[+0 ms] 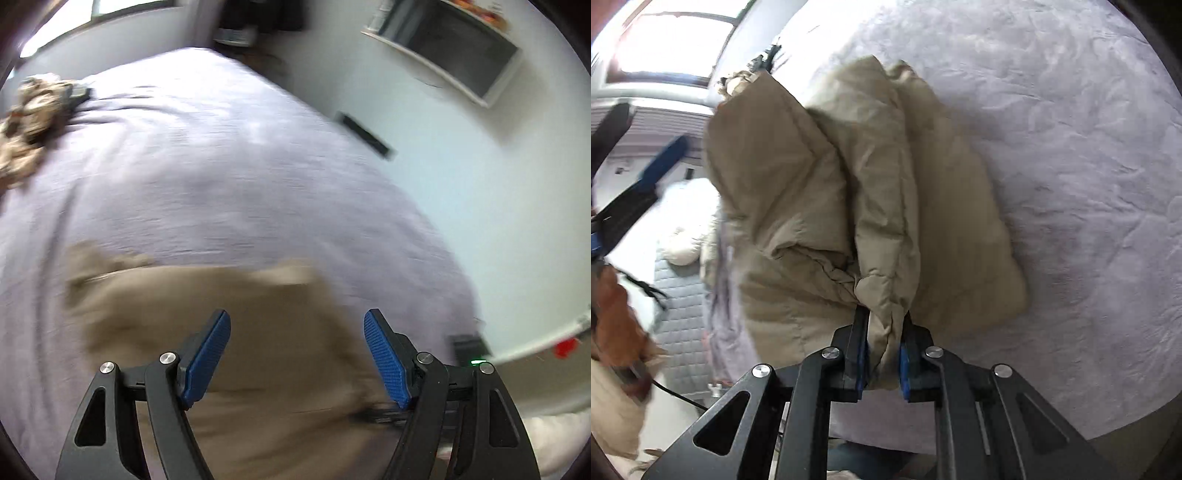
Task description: Fold large clothes
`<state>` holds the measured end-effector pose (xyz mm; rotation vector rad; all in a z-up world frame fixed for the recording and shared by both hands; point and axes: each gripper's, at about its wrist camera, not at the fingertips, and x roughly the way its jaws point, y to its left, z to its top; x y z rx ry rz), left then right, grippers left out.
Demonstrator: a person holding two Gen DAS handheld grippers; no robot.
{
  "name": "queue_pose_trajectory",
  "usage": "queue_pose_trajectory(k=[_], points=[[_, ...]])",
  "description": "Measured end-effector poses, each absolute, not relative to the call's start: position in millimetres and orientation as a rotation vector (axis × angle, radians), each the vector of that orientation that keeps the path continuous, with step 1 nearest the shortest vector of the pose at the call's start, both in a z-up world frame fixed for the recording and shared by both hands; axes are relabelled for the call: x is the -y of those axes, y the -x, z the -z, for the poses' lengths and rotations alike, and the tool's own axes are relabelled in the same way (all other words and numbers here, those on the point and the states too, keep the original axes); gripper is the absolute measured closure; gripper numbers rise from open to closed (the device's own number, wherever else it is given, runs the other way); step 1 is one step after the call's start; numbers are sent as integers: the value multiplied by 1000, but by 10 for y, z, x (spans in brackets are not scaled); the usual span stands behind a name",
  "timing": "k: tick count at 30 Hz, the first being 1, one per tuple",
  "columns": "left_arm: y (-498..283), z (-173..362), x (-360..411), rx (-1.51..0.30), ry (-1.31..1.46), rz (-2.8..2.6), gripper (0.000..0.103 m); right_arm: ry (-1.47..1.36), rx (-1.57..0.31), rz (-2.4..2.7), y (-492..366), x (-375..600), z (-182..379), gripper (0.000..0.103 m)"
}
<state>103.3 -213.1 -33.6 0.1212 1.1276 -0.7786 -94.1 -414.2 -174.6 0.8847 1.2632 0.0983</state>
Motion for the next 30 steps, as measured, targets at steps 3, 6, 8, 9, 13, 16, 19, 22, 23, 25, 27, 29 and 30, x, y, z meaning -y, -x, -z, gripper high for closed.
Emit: queue_pose_trajectory(k=[3,6,8,9,13,16,19,22,23,25,27,29,30], points=[[-1287,704,1920,-1182,-118,635,28,-866,-1289,-89,980,4203,1855,88],[-1423,1023,2003,-1215,-95,600,28,-853,-1301,-85,989,4200,1947,88],[-1453,1144,2182,-1217,-106,599,28,-849,-1305,-82,828,4190,2025,88],[-1457,1190,2269,-1220,-116,600,28,-842,-1308,-77,783,4189,2038,88],[-1482,1478,2654,-1243,-191,580,28,-839,-1314,-52,755,4170,2221,88],[-1498,1552,2791,-1245,-228,554,28,-865,-1307,-46,722,4235,2313,88],[-1504,1578,2795,-1248,-235,543,27,-898,-1312,-66,726,4286,2345,88],[-1514,1574,2747,-1253,-223,543,27,-893,-1308,-79,762,4402,2194,83],[-1513,1572,2738,-1254,-223,542,27,-887,-1297,-75,800,4492,2137,82],[-1513,1578,2735,-1253,-224,540,27,-876,-1272,-61,830,4557,1995,75],[-1512,1578,2740,-1252,-227,537,27,-869,-1244,-40,809,4616,1873,65],[-1511,1576,2741,-1252,-227,534,27,-859,-1222,-27,791,4704,1754,59],[-1509,1575,2739,-1252,-227,535,27,-851,-1207,-23,755,4733,1697,59]])
